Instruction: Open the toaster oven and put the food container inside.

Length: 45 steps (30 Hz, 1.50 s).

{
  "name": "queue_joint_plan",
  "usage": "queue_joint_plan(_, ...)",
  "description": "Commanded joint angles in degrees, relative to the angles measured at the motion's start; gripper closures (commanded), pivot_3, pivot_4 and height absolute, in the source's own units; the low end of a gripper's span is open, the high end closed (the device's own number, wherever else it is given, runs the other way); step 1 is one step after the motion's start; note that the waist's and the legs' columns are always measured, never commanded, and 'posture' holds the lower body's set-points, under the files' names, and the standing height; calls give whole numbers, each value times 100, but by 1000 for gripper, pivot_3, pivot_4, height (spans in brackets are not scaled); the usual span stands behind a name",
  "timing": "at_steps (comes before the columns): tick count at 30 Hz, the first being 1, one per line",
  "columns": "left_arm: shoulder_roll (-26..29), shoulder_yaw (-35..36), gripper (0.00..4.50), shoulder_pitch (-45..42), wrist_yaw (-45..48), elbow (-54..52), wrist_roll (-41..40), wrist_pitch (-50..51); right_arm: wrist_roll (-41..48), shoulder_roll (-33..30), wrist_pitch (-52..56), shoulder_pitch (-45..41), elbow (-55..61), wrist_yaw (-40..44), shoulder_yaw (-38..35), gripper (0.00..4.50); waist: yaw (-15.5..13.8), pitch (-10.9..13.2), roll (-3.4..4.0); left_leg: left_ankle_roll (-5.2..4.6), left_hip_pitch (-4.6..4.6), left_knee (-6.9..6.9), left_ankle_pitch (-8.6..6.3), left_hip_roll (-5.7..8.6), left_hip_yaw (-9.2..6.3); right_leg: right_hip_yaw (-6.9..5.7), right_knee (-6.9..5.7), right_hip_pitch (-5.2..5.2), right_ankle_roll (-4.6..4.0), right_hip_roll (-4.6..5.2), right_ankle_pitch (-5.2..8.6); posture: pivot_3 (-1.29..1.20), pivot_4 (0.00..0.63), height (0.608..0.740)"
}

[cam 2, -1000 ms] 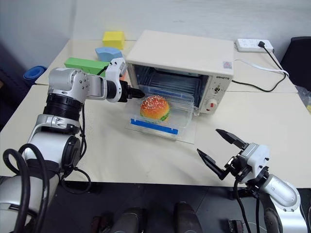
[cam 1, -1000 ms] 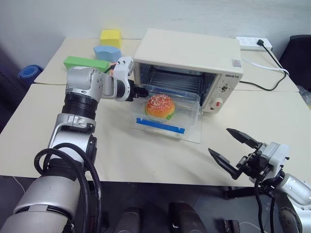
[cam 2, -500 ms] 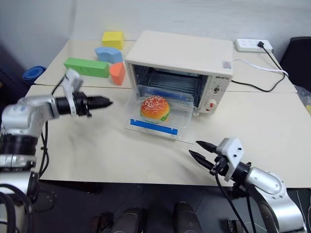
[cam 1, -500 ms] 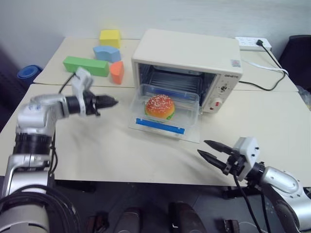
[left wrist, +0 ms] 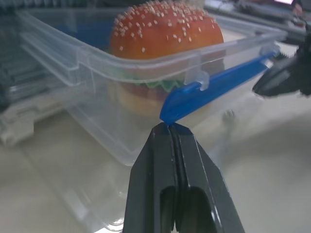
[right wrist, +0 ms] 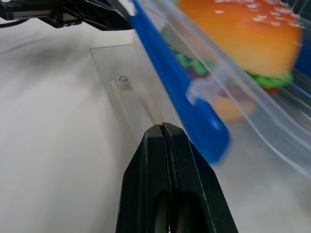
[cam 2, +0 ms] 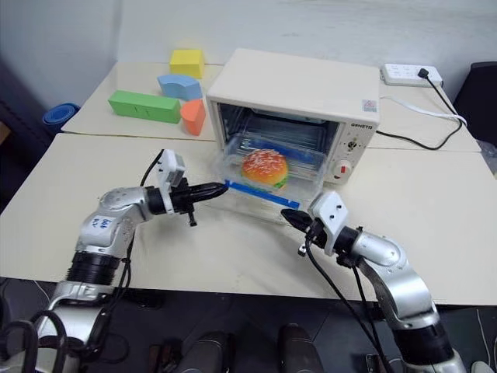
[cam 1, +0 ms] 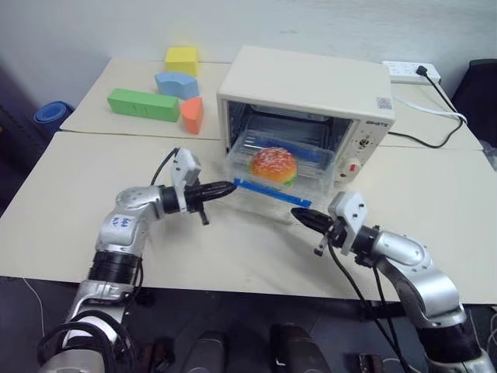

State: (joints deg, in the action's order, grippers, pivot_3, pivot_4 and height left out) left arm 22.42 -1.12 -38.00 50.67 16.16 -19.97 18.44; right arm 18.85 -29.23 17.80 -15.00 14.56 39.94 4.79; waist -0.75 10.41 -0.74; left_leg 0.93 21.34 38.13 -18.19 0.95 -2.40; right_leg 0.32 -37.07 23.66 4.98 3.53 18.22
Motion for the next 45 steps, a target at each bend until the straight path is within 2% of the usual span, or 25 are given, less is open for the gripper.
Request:
queue_joint_plan(1,-188,139,4500,-211,-473,258,192,-324,-216,105,-326,-350,-374,-63,-77,4478,5,0,0,0,-1,0,0,0,0,1,-3,0,0,0,0,0,150,740)
queue_joint_plan(10,-638,327,4500,-471,-1144,876,366,-775,-563,236,-918,-1179,-1604,13,-130,4478,16,0,0,3,0,-1,2,2,3,0,-3,4,1,2,0,0,150,740)
queue_joint_plan(15,-949,462,4500,-807,-1632,1604,513,-1225,-943,558,-1404,-1582,-2369,-484,-193,4478,29,0,0,4,0,1,3,2,5,0,-4,4,2,2,-1,0,150,740)
queue_joint_plan(20,-1229,545,4500,-1057,-1910,2121,558,-1755,-951,940,-1706,-1944,-3058,-956,-447,4478,85,0,0,6,2,-3,4,2,6,-1,-4,7,2,3,-1,0,150,740)
queue_joint_plan(25,-1348,536,4500,-1006,-2049,2118,622,-1891,-955,1078,-1773,-2070,-3281,-1075,-514,4478,105,0,0,6,0,3,5,2,19,0,-6,7,9,3,-5,0,150,740)
queue_joint_plan(29,-871,284,4500,-599,-1551,1187,761,-1772,-412,871,-1204,-1497,-2107,-455,-459,4478,106,0,0,6,-1,-4,8,-1,19,8,-16,9,12,2,-7,0,150,740)
queue_joint_plan(33,-163,389,4500,-55,-881,3,324,-1014,33,270,-528,-627,-746,-118,-736,4478,89,0,1,10,20,-16,5,-2,13,9,-32,31,11,4,-6,0,150,740)
queue_joint_plan(36,521,547,4500,390,-200,-614,-96,-419,424,-248,-253,-71,-213,264,-1097,4478,95,0,1,2,21,-11,2,3,16,13,-23,27,11,10,-6,0,150,740)
queue_joint_plan(39,1291,786,3951,806,888,-989,-602,-257,356,-870,-499,356,-501,814,-1383,4500,92,0,2,-2,0,-11,0,-3,13,8,19,-1,11,6,-6,0,150,740)
queue_joint_plan(42,1875,1025,3064,1079,2076,-865,-954,-629,140,-1204,-976,441,-1285,1213,-1430,4500,91,0,2,-13,-13,-14,-7,-7,10,6,22,-14,7,6,-4,0,150,740)
queue_joint_plan(45,2337,950,2149,1198,2813,-656,-954,-581,-156,-1295,-1520,272,-2212,1613,-1182,4500,97,1,4,-13,-15,-14,-6,-7,11,5,21,-14,3,6,-2,0,150,740)
